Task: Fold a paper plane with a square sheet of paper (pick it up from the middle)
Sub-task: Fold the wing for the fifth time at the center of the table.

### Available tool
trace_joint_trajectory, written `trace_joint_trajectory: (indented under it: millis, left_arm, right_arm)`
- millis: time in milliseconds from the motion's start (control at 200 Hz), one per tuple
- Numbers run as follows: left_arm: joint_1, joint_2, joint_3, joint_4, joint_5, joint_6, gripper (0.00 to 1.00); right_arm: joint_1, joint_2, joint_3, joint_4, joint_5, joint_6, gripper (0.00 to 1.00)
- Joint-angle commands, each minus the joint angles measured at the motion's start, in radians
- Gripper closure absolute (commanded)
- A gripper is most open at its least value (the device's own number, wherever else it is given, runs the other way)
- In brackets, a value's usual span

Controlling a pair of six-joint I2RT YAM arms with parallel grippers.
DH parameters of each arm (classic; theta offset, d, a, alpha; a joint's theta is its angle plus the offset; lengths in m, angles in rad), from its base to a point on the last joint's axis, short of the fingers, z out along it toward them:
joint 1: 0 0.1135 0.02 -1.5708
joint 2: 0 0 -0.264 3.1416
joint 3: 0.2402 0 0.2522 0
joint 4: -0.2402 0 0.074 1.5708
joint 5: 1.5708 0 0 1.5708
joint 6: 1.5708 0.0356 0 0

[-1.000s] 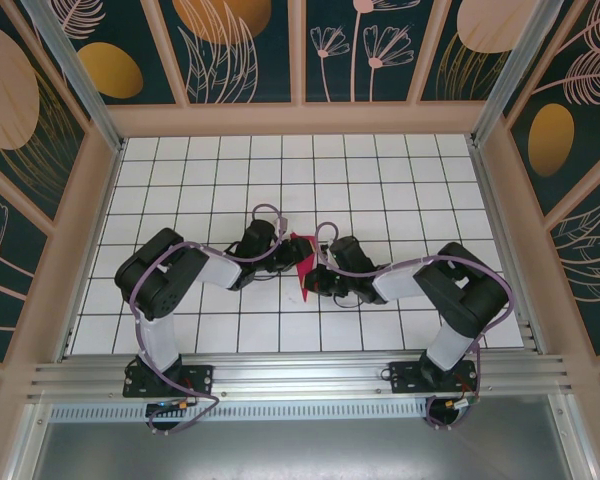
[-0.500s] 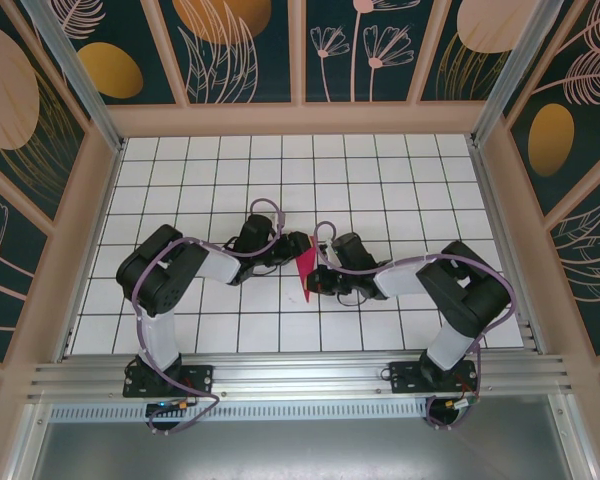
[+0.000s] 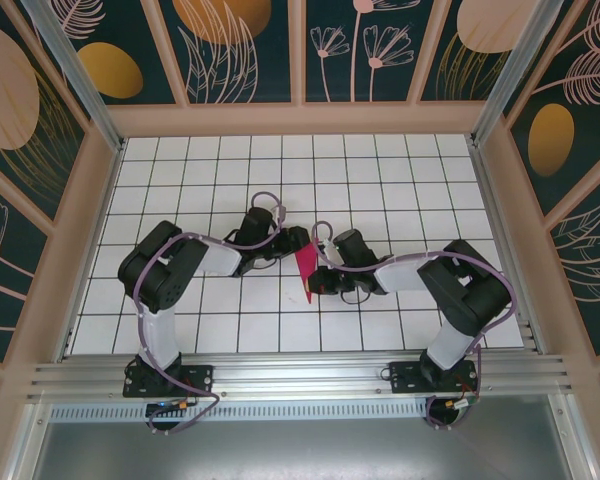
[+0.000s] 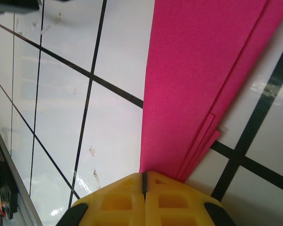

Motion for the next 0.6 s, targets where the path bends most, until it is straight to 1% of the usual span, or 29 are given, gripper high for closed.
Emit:
trace_joint_trajectory:
  millis: [0, 235, 320, 490, 540, 595]
  left_arm:
    - [0.048, 0.024, 0.026, -0.068, -0.047, 0.063, 0.51]
    - [0.095, 0.067, 0.089, -0.113, -0.019, 0.103, 0.5]
    - [0.11, 0.06, 0.1, -0.116, 0.002, 0.11, 0.5]
    - [0.127, -0.037, 0.108, -0.158, -0.009, 0.128, 0.49]
    - [0.126, -0.076, 0.096, -0.163, -0.013, 0.122, 0.49]
    - [0.126, -0.122, 0.072, -0.162, -0.015, 0.116, 0.49]
  right_arm:
    - [-0.013, 0.051, -0.053, -0.254, 0.027, -0.048, 1.0]
    - [-0.024, 0.048, -0.041, -0.278, 0.019, -0.082, 1.0]
    - [-0.025, 0.043, -0.035, -0.278, 0.009, -0.097, 1.0]
    - [-0.03, 0.056, -0.014, -0.271, -0.02, -0.14, 1.0]
    - [-0.03, 0.061, -0.006, -0.266, -0.044, -0.16, 1.0]
    - [-0.031, 0.065, 0.01, -0.277, -0.044, -0.176, 1.0]
